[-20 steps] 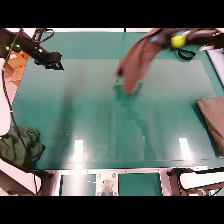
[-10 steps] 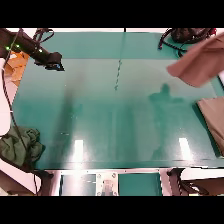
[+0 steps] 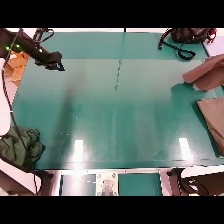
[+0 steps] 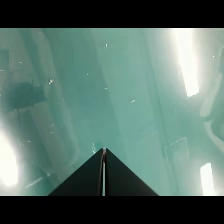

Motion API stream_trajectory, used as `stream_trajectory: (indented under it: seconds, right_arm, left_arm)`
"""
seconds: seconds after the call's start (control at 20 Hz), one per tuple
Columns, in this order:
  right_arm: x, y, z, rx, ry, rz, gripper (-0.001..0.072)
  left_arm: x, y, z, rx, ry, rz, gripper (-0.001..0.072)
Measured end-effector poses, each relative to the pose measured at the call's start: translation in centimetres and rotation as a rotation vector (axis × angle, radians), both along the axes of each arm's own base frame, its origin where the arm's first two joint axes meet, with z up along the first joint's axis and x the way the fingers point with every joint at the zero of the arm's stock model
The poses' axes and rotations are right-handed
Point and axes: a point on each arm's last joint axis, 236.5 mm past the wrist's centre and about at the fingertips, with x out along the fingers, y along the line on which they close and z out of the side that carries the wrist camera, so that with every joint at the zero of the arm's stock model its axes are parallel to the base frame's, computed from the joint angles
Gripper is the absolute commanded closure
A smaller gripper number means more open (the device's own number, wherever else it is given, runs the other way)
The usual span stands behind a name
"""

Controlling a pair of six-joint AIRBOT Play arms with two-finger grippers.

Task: Fold the shirts.

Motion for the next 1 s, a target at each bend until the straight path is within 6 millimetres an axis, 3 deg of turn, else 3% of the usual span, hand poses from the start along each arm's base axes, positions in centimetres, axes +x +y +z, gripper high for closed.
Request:
stream_trajectory:
  seconds: [0.3, 0.6, 0.75, 0.95, 1.0]
  right_arm:
    - [-7.5, -2.4, -3.0, 0.012, 0.243, -0.046, 0.0698]
    - [-14.9, -4.4, -4.4, -0.045, 0.505, -0.180, 0.0698]
    - [-19.1, -4.8, -7.5, -0.002, 0.696, -0.266, 0.0697]
    - [-25.2, -4.8, -13.3, 0.049, 0.978, -0.357, 0.0695]
    - [-26.6, -4.7, -14.8, 0.055, 1.041, -0.373, 0.0623]
  left_arm:
    - [-0.7, -0.2, -0.1, -0.005, 0.029, -0.012, 0.0681]
    - [-1.2, -0.3, -0.1, -0.011, 0.048, -0.023, 0.0681]
    - [-1.5, -0.3, -0.1, -0.012, 0.057, -0.027, 0.0681]
    - [-1.7, -0.4, -0.1, -0.012, 0.065, -0.031, 0.0681]
    - [-1.8, -0.4, -0.2, -0.011, 0.069, -0.033, 0.0682]
